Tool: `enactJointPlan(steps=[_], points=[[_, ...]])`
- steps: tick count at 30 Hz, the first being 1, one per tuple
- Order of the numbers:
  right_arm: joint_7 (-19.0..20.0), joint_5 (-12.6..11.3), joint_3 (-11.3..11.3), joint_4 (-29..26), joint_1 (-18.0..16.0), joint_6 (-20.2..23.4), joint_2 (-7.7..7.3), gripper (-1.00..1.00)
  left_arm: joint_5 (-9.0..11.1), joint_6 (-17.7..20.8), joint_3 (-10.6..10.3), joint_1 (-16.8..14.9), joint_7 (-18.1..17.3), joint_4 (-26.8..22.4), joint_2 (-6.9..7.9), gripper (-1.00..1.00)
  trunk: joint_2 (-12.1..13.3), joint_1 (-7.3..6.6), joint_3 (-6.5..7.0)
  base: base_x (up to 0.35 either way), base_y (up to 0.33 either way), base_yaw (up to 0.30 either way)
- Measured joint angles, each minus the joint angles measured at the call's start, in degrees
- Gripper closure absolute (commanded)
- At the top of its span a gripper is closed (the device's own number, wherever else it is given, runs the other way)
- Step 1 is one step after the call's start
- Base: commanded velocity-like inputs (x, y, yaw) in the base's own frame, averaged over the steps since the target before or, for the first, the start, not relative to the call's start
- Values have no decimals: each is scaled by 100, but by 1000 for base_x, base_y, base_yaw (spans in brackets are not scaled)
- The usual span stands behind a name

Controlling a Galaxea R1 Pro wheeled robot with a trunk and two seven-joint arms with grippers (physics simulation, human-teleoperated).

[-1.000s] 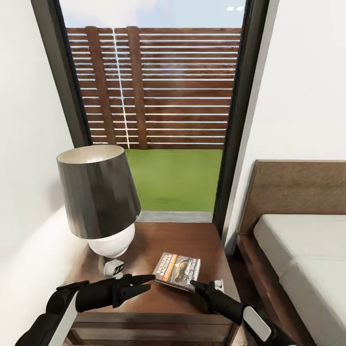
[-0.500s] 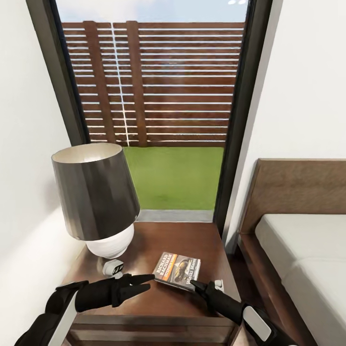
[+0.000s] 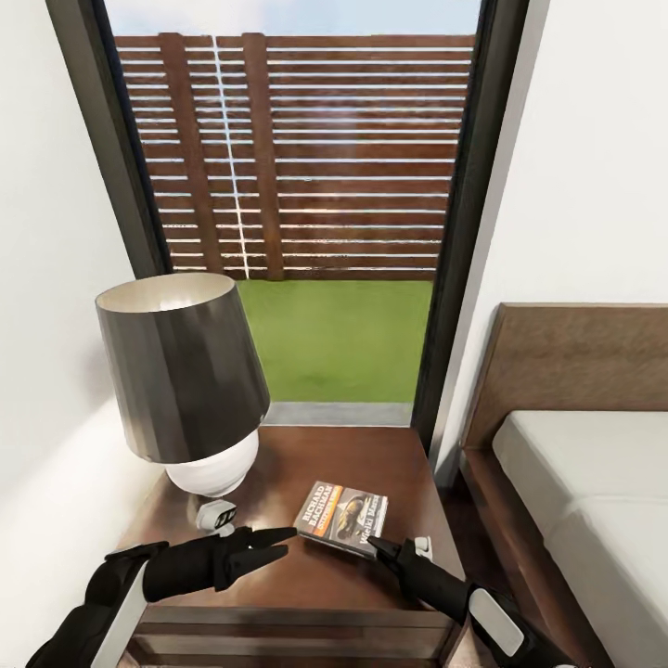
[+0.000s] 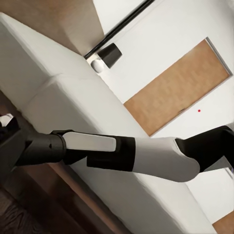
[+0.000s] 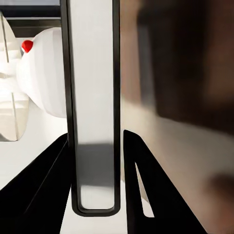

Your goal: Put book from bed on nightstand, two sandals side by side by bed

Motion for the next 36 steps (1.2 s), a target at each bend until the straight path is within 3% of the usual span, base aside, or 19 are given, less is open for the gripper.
enactJointPlan(steps=[16, 17, 36], points=[[1, 1, 4, 0, 0, -5, 0, 100, 1, -2, 4, 0, 0, 0, -2, -100, 0, 0, 0, 0, 0, 0], [2, 1, 5, 1, 0, -6, 0, -100, 1, -3, 4, 0, 0, 0, -2, -100, 0, 0, 0, 0, 0, 0], [-38, 17, 19, -26, 0, 12, 2, -100, 0, -5, 0, -1, 0, 2, -2, -100, 1, 4, 0, -37, 0, 0]])
